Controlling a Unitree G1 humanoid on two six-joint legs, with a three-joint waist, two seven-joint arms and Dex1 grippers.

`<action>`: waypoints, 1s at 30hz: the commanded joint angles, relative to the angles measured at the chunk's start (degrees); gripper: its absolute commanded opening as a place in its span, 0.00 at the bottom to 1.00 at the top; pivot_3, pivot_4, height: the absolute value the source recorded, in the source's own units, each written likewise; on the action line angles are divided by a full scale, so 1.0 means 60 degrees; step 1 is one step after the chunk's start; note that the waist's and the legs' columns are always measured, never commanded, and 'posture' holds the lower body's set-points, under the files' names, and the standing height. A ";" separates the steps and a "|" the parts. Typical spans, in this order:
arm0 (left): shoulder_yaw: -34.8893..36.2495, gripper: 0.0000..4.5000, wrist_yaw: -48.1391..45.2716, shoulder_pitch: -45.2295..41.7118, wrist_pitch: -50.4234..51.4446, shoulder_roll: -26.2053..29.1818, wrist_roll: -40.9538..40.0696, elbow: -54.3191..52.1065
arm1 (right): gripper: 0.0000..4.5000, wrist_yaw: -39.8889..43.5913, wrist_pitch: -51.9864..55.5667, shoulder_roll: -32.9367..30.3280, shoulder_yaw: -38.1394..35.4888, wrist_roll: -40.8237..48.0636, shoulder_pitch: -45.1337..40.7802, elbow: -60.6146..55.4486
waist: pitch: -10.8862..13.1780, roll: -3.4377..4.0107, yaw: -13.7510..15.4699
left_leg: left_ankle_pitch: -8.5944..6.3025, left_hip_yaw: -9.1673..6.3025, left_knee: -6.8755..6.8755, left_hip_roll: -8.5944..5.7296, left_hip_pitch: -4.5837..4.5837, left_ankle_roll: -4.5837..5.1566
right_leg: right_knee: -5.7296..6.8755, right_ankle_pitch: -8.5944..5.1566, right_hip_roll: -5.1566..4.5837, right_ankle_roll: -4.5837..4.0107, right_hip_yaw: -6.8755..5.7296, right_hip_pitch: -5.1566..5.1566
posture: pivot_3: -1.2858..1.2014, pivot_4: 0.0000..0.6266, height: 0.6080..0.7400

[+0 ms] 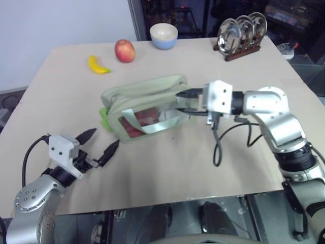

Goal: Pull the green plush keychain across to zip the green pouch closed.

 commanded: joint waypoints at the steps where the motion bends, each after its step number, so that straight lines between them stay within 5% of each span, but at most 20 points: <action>1: 0.0032 1.00 -0.0035 -0.0081 0.0006 0.0094 -0.0111 -0.0110 | 0.35 -0.0283 -0.0525 0.0285 0.0120 -0.0497 -0.0561 0.0340 | 0.0000 0.0000 -0.0007 | 0.0002 -0.0001 0.0000 0.0000 0.0000 -0.0003 | 0.0001 0.0000 0.0001 0.0000 -0.0001 0.0000 | 0.52 0.24 1.00; 17: 0.0091 1.00 0.0172 0.0551 -0.0320 -0.0260 -0.0003 -0.0485 | 0.35 0.0450 -0.1014 0.1099 0.0589 -0.0977 -0.1707 0.2270 | 0.0000 0.0000 -0.0034 | 0.0004 0.0000 -0.0004 0.0002 0.0000 -0.0007 | 0.0002 0.0000 0.0004 -0.0001 0.0001 -0.0004 | 0.52 0.24 1.00; 22: 0.0208 1.00 0.0227 0.0833 -0.0377 -0.0315 -0.0079 -0.0642 | 0.83 0.0140 -0.1302 0.1452 0.0586 -0.1276 -0.1995 0.2846 | 0.0000 0.0000 -0.0075 | 0.0004 0.0001 -0.0005 0.0001 0.0000 -0.0008 | 0.0003 0.0000 0.0005 -0.0002 0.0004 -0.0008 | 0.52 0.24 1.00; 29: 0.0543 1.00 0.0339 0.1017 -0.0170 -0.0399 -0.0507 -0.0678 | 0.83 0.0435 -0.1202 0.1621 0.0795 -0.1446 -0.2015 0.3109 | 0.0000 0.0000 -0.0042 | 0.0004 0.0000 -0.0008 0.0002 0.0000 -0.0008 | 0.0001 0.0000 0.0005 -0.0002 0.0003 -0.0008 | 0.52 0.24 1.00; 30: 0.0593 1.00 0.0400 0.0942 -0.0068 -0.0414 -0.0648 -0.0648 | 0.71 0.0459 -0.1176 0.1646 0.0817 -0.1456 -0.1996 0.3122 | 0.0000 0.0000 -0.0041 | 0.0004 -0.0002 -0.0008 0.0002 0.0000 -0.0008 | 0.0002 0.0000 0.0004 -0.0002 -0.0001 -0.0007 | 0.52 0.24 1.00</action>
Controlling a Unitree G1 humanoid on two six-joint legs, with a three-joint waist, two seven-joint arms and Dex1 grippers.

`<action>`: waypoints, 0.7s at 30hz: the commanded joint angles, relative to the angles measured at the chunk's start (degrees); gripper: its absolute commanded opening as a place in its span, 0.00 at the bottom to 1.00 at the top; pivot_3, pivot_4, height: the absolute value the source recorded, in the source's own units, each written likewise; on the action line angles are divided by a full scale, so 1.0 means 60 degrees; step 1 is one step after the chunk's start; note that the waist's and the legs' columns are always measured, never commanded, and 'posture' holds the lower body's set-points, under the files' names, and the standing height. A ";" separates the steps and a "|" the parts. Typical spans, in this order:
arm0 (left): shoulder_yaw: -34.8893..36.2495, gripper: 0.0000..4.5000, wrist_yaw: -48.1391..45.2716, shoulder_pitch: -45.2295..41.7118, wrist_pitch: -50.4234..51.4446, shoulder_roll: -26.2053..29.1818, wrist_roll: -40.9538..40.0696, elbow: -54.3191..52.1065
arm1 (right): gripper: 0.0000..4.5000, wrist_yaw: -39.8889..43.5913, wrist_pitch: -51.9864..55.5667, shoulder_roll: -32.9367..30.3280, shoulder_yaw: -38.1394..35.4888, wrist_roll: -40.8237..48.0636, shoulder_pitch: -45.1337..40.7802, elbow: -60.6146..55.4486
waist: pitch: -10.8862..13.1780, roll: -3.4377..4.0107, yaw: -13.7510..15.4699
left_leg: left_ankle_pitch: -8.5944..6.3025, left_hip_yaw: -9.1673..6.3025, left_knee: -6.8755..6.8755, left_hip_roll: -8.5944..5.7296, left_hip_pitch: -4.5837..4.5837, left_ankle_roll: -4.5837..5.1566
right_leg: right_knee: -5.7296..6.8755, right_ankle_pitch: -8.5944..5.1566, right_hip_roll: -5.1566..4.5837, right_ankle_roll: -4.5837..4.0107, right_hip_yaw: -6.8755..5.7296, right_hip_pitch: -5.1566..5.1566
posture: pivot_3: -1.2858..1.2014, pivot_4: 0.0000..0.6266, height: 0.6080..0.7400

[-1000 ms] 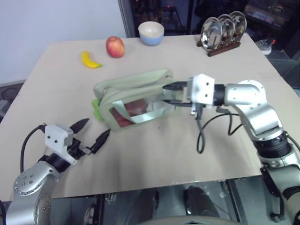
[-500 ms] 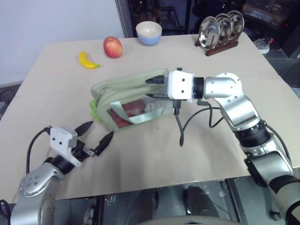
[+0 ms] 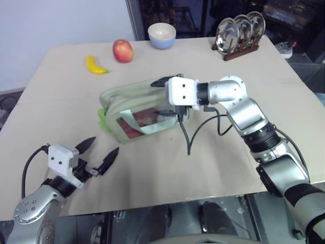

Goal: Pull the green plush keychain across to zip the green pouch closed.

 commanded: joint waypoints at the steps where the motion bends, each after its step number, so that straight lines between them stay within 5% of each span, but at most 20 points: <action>1: 0.0448 1.00 0.0218 -0.0180 0.0193 -0.0032 -0.0563 -0.0191 | 0.65 0.0129 -0.0048 0.0119 0.0073 -0.0016 -0.0185 -0.0081 | 0.0000 0.0000 -0.0001 | 0.0000 -0.0001 0.0001 0.0000 0.0000 0.0000 | 0.0001 0.0000 0.0000 0.0000 -0.0001 0.0000 | 0.52 0.24 1.00; 7: 0.0825 1.00 0.1038 -0.0781 0.1293 -0.0230 -0.1823 0.0069 | 0.02 0.0142 0.0064 0.0175 0.0011 0.0009 -0.0172 -0.0090 | 0.0000 0.0000 -0.0021 | 0.0000 0.0000 0.0001 0.0000 0.0000 0.0000 | 0.0003 0.0000 0.0001 0.0000 0.0000 -0.0001 | 0.52 0.24 1.00; 14: 0.1324 1.00 0.2865 -0.1897 0.3716 -0.0383 -0.3952 0.0871 | 0.01 0.0179 0.0092 0.0071 -0.0001 0.0011 -0.0061 -0.0247 | -0.0002 -0.0004 -0.0028 | 0.0001 -0.0003 0.0013 -0.0001 0.0003 -0.0001 | 0.0019 0.0000 0.0003 0.0000 -0.0001 -0.0001 | 0.52 0.24 1.00; 21: 0.0804 1.00 0.3574 -0.2895 0.4382 -0.0753 -0.4330 0.1479 | 0.01 0.0165 0.0220 0.0003 -0.0013 0.0037 0.0004 -0.0420 | -0.0006 -0.0010 0.0000 | 0.0003 -0.0007 0.0024 -0.0003 0.0002 -0.0004 | 0.0025 0.0000 0.0002 0.0000 -0.0008 0.0003 | 0.52 0.24 1.00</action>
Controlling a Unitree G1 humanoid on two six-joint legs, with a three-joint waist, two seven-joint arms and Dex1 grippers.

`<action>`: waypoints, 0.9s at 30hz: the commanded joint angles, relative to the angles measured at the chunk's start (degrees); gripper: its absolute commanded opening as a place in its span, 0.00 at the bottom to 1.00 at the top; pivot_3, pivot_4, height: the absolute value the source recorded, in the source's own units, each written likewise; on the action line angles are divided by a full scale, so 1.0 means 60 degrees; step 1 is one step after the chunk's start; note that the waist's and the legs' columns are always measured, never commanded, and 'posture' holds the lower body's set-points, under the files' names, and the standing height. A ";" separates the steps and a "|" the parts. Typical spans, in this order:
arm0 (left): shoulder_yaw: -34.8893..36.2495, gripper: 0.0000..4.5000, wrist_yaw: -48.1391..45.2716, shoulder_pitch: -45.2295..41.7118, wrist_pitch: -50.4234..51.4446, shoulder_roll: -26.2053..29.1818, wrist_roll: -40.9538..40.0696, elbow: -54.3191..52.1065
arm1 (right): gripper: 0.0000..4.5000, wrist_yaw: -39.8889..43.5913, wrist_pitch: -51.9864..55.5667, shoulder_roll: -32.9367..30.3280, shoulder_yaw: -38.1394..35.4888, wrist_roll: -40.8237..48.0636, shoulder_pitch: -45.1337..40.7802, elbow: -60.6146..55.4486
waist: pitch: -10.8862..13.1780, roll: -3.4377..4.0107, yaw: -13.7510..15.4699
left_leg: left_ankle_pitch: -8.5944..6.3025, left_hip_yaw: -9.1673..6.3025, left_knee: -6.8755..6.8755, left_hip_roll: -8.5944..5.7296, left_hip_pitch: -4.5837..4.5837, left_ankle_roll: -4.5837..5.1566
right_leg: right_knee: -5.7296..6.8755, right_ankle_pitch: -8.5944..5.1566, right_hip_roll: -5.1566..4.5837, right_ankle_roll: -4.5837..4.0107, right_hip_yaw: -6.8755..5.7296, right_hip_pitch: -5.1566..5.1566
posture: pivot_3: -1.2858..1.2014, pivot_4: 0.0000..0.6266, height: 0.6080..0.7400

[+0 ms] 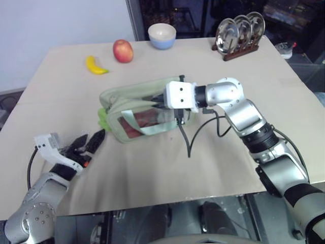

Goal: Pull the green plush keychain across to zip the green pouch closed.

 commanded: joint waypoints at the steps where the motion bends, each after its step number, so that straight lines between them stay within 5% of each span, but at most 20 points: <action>1: -0.0237 1.00 0.0284 -0.0432 0.0177 -0.0311 -0.0324 -0.0035 | 0.01 -0.0002 0.0069 -0.0003 -0.0137 0.0066 0.0001 -0.0476 | -0.0002 -0.0003 -0.0001 | 0.0000 0.0000 0.0003 -0.0001 -0.0001 0.0000 | 0.0001 0.0000 0.0000 0.0000 0.0001 0.0000 | 0.52 0.24 1.00; 5: -0.0254 0.72 0.0412 -0.0683 0.0454 -0.0658 -0.0795 0.0017 | 0.00 -0.0009 0.0168 -0.0013 -0.0126 0.0062 0.0035 -0.0601 | -0.0004 -0.0007 -0.0017 | 0.0001 0.0002 0.0010 -0.0004 -0.0002 -0.0001 | 0.0005 0.0000 -0.0002 0.0000 0.0004 -0.0001 | 0.52 0.24 1.00; 12: -0.0173 0.03 0.0261 -0.0808 0.0563 -0.0828 -0.1589 -0.0265 | 0.00 -0.0039 0.0269 -0.0026 -0.0104 0.0035 0.0120 -0.0719 | -0.0005 -0.0008 -0.0009 | 0.0001 0.0002 0.0020 -0.0004 -0.0001 -0.0002 | 0.0015 0.0000 -0.0001 0.0000 0.0005 -0.0001 | 0.52 0.24 1.00; 27: 0.1213 0.03 -0.2238 -0.0025 -0.0188 0.2127 -0.1868 -0.2498 | 0.00 -0.0068 0.0136 0.0145 -0.0039 0.0034 0.0175 -0.0592 | -0.0001 -0.0003 -0.0015 | 0.0002 0.0008 0.0016 -0.0002 0.0001 -0.0004 | 0.0023 -0.0001 0.0000 -0.0001 0.0014 -0.0005 | 0.52 0.24 1.00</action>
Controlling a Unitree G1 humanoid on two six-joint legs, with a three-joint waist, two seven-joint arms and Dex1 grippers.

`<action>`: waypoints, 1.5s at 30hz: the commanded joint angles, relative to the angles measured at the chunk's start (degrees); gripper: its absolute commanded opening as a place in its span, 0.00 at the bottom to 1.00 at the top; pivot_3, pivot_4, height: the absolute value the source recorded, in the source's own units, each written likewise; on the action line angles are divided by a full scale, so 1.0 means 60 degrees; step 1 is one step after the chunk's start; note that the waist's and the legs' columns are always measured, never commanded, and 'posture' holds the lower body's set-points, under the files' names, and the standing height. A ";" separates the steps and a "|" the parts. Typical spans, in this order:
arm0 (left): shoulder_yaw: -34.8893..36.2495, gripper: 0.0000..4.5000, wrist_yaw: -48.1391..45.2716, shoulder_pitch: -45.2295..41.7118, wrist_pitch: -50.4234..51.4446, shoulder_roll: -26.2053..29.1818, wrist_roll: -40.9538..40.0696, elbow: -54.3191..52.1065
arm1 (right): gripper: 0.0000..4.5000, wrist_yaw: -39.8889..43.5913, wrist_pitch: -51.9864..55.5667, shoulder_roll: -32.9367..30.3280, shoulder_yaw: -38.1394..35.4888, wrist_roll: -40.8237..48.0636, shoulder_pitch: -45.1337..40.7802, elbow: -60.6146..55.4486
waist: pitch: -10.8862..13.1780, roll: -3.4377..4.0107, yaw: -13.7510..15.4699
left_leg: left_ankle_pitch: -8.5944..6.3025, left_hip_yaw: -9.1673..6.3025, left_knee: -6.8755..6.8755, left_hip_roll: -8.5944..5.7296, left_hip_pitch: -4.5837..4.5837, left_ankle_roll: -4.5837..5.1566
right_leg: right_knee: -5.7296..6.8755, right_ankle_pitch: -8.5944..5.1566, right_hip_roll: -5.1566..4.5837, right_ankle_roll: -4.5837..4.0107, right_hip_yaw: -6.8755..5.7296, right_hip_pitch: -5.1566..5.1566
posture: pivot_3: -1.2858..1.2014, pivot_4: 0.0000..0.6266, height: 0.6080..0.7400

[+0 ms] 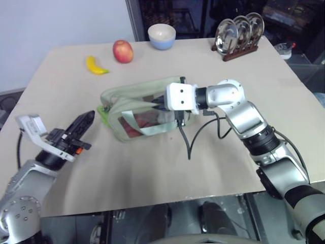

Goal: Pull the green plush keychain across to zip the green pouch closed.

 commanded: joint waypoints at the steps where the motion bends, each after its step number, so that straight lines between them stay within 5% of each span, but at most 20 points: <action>1: 0.0448 0.03 -0.0246 -0.0247 0.0091 0.0654 -0.0668 -0.0516 | 0.00 -0.0049 -0.0168 0.0150 -0.0030 0.0053 -0.0037 -0.0189 | 0.0000 0.0000 -0.0001 | 0.0000 0.0000 0.0000 0.0000 0.0000 0.0000 | 0.0000 0.0000 0.0000 0.0000 -0.0001 -0.0001 | 0.52 0.24 1.00; 6: 0.0571 0.03 0.0531 0.0447 0.0869 0.0561 -0.1073 0.0505 | 0.00 -0.0110 -0.0198 0.0278 -0.0025 -0.0002 -0.0060 -0.0179 | 0.0004 0.0010 -0.0087 | 0.0000 0.0012 -0.0009 0.0002 0.0005 0.0000 | 0.0004 0.0000 0.0005 0.0000 0.0018 -0.0003 | 0.52 0.24 1.00; 9: 0.0437 0.20 0.0876 0.0952 0.0819 -0.0191 -0.1179 0.0788 | 0.00 -0.0145 -0.0189 0.0346 -0.0043 -0.0042 -0.0083 -0.0140 | 0.0006 0.0010 -0.0131 | 0.0000 0.0022 -0.0028 0.0003 0.0009 0.0000 | 0.0001 0.0000 0.0005 0.0000 0.0025 -0.0016 | 0.52 0.24 1.00; 13: -0.0313 0.61 0.1391 0.0894 0.0170 -0.0719 0.0348 0.0737 | 0.00 -0.0125 -0.0125 0.0349 -0.0031 -0.0033 -0.0040 -0.0231 | 0.0002 -0.0016 0.0000 | 0.0000 0.0009 -0.0025 0.0004 0.0009 0.0000 | -0.0008 0.0000 0.0000 0.0000 0.0001 -0.0012 | 0.52 0.24 1.00; 23: -0.0175 0.61 0.3249 -0.0564 0.0911 -0.2027 -0.2070 0.1860 | 0.00 -0.0079 -0.0109 0.0343 -0.0007 -0.0042 -0.0044 -0.0277 | -0.0004 -0.0026 -0.0006 | 0.0000 0.0009 -0.0002 0.0000 0.0007 -0.0002 | 0.0023 0.0001 -0.0003 -0.0001 0.0000 -0.0012 | 0.52 0.24 1.00; 35: -0.0560 0.61 0.4516 -0.1508 0.1235 -0.2571 -0.3211 0.3054 | 0.00 -0.0081 0.0009 0.0348 0.0015 -0.0020 0.0051 -0.0438 | -0.0006 -0.0029 0.0010 | 0.0001 0.0007 0.0016 -0.0001 0.0007 -0.0003 | 0.0030 0.0001 -0.0002 -0.0001 -0.0003 -0.0010 | 0.52 0.24 1.00; 38: -0.0689 0.44 0.4617 -0.1732 0.1226 -0.2701 -0.3168 0.3317 | 0.00 -0.0079 0.0031 0.0365 0.0029 -0.0013 0.0090 -0.0479 | -0.0007 -0.0029 0.0009 | 0.0001 0.0008 0.0019 -0.0001 0.0007 -0.0003 | 0.0031 0.0001 -0.0001 -0.0001 -0.0001 -0.0010 | 0.52 0.24 1.00; 43: -0.0826 0.01 0.4684 -0.1891 0.1163 -0.3000 -0.3273 0.3169 | 0.00 -0.0094 0.0063 0.0378 0.0030 -0.0003 0.0141 -0.0526 | -0.0007 -0.0030 0.0014 | 0.0001 0.0008 0.0028 -0.0003 0.0005 -0.0004 | 0.0035 0.0001 -0.0002 -0.0001 -0.0001 -0.0008 | 0.52 0.24 1.00; 45: -0.0721 0.01 0.4634 -0.1783 0.1122 -0.2970 -0.3324 0.2955 | 0.00 -0.0107 0.0079 0.0387 0.0032 -0.0010 0.0154 -0.0537 | -0.0007 -0.0030 0.0011 | 0.0001 0.0008 0.0029 -0.0003 0.0005 -0.0004 | 0.0035 0.0001 -0.0002 -0.0001 -0.0001 -0.0008 | 0.52 0.24 1.00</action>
